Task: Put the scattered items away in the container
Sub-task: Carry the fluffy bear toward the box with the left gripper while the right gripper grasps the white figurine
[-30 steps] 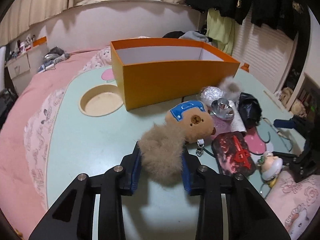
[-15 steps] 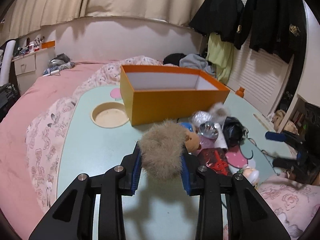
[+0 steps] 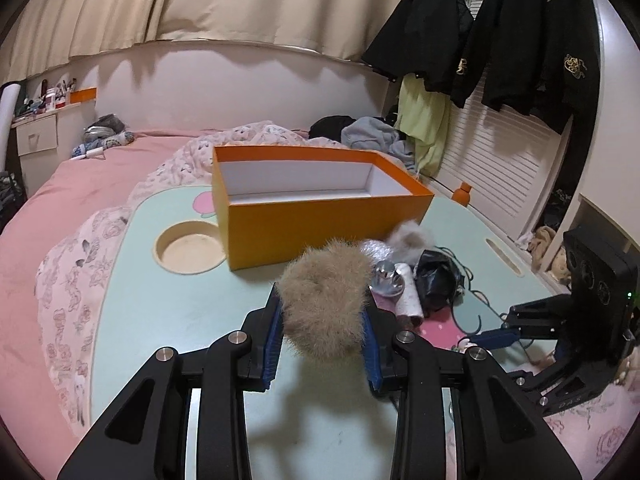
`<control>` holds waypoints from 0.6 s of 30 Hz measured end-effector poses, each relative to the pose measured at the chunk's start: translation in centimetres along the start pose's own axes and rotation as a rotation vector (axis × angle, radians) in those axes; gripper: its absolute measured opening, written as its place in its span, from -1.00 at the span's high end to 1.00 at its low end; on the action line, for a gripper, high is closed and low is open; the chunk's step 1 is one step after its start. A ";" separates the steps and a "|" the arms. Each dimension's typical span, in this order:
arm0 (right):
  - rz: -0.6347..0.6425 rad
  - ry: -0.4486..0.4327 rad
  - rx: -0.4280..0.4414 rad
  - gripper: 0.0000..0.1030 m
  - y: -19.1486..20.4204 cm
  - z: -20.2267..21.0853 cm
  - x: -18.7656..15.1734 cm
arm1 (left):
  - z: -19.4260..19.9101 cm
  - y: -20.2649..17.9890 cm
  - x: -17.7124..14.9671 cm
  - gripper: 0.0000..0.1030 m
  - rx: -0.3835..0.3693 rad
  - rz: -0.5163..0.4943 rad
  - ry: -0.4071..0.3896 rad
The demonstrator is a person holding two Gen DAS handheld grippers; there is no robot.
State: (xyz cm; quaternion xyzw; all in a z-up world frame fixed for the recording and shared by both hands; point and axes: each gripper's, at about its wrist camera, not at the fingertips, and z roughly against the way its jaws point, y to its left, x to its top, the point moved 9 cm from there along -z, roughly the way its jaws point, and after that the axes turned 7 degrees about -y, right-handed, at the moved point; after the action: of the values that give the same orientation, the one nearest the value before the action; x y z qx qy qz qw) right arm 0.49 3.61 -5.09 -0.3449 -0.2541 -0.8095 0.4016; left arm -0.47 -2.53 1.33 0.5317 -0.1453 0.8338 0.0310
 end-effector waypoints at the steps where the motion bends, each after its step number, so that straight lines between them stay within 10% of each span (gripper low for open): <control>1: -0.015 -0.012 0.003 0.19 -0.3 0.2 0.2 | -0.1 -0.1 0.2 0.32 -0.002 -0.001 -0.004; 18: -0.102 -0.389 -0.101 0.19 -6.6 6.0 16.6 | -4.1 1.4 11.1 0.32 0.041 0.013 -0.129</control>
State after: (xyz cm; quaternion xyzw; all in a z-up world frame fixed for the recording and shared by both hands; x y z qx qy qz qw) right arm -10.16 3.46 10.48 -0.5012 -0.3030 -0.7587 0.2853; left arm -9.15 -3.92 9.37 0.5838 -0.1334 0.8008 0.0051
